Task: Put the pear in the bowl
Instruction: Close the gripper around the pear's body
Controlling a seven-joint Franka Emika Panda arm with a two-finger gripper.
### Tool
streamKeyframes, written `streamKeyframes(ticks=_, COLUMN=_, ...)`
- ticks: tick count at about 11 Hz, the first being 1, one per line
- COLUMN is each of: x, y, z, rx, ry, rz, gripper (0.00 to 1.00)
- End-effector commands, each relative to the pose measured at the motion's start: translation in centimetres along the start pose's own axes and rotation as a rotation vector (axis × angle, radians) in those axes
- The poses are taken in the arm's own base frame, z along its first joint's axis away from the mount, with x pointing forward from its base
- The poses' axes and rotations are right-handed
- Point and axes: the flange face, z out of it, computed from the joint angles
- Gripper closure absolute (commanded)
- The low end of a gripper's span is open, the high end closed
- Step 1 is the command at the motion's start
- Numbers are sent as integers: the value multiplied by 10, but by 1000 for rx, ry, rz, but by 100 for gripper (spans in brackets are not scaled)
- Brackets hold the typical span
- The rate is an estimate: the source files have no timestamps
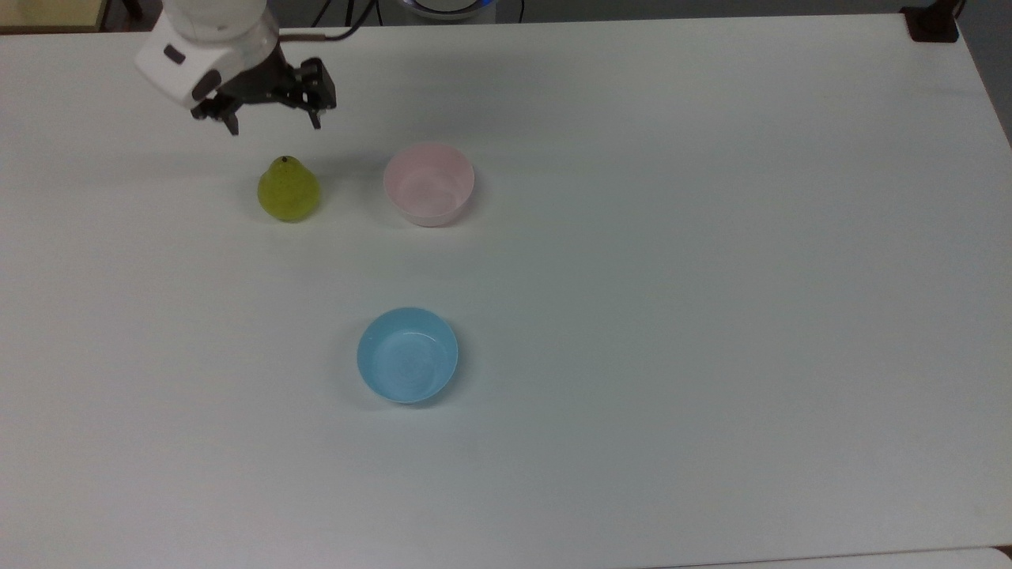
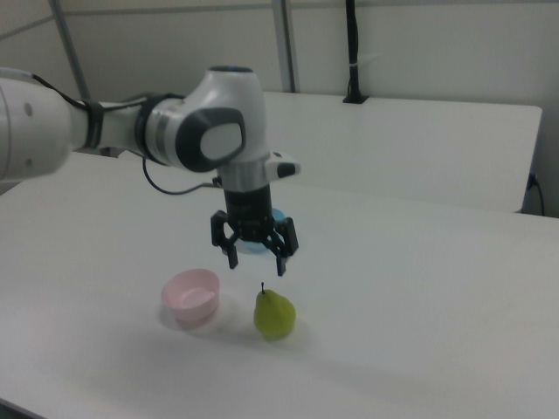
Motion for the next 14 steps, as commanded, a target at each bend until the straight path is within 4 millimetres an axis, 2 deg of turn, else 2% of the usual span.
streamKeyframes(ticks=1, x=16, y=5, z=50, rx=-1, ry=41, rz=-29, gripper=0)
streamKeyframes(ticks=5, x=25, y=10, z=80, rx=-6, ry=26, rz=-34, gripper=2)
streamKeyframes(ticks=9, x=23, y=15, z=110, rx=-30, ry=19, rz=-44, gripper=16)
streamKeyframes(ticks=12, x=21, y=19, z=111, rx=-34, ry=23, rz=-39, gripper=42)
streamKeyframes(ticks=14, x=15, y=27, z=104, rx=-34, ry=27, rz=-22, gripper=47)
